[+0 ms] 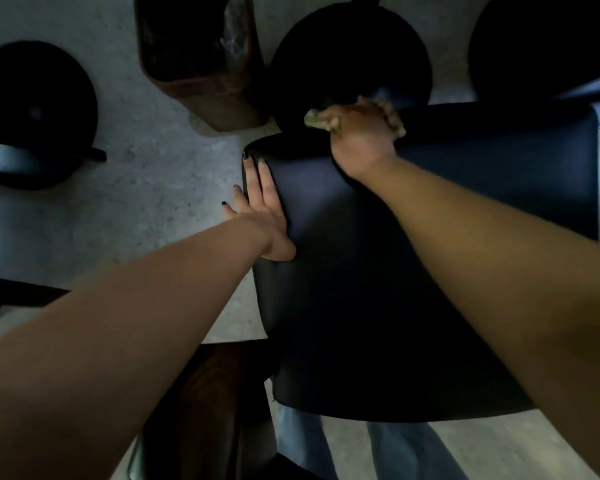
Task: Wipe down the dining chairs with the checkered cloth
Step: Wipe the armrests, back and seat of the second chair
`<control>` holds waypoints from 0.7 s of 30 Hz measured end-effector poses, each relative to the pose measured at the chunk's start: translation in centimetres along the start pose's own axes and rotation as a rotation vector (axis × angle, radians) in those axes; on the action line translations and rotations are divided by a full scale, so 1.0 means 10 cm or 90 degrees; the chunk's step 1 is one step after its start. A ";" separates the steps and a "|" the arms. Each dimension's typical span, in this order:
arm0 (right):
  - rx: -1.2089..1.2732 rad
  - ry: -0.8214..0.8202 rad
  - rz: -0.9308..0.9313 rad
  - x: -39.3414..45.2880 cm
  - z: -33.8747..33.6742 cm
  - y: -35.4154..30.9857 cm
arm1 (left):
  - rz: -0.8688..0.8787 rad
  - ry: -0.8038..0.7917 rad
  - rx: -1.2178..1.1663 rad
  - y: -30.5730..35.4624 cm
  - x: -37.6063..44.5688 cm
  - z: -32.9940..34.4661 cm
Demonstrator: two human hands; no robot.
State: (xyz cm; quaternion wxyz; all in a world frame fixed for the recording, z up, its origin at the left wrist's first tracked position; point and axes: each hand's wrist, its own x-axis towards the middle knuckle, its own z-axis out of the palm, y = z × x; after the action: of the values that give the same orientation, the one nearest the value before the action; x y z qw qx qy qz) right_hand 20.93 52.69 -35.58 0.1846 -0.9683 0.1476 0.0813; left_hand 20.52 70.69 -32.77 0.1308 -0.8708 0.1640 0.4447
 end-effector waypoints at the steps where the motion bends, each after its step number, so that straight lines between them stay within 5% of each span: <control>1: 0.005 0.010 -0.054 -0.06 0.02 -0.04 | 0.008 -0.006 -0.006 -0.01 0.00 0.00; 4: 0.077 0.001 -0.206 -0.30 0.04 -0.08 | 0.041 -0.020 -0.012 -0.06 -0.01 -0.02; 15: 0.229 -0.060 -0.310 -1.82 0.49 -0.32 | 0.050 -0.029 -0.001 -0.07 -0.07 -0.07; 21: 0.180 -0.185 -0.385 -2.37 0.59 -0.25 | 0.025 0.008 0.020 -0.03 -0.08 -0.03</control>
State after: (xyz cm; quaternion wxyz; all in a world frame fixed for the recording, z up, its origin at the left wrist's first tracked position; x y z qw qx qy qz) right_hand -1.21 63.20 -35.18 0.3517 -0.9113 -0.1631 0.1388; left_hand 20.44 71.02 -31.89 0.1344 -0.8680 0.1891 0.4390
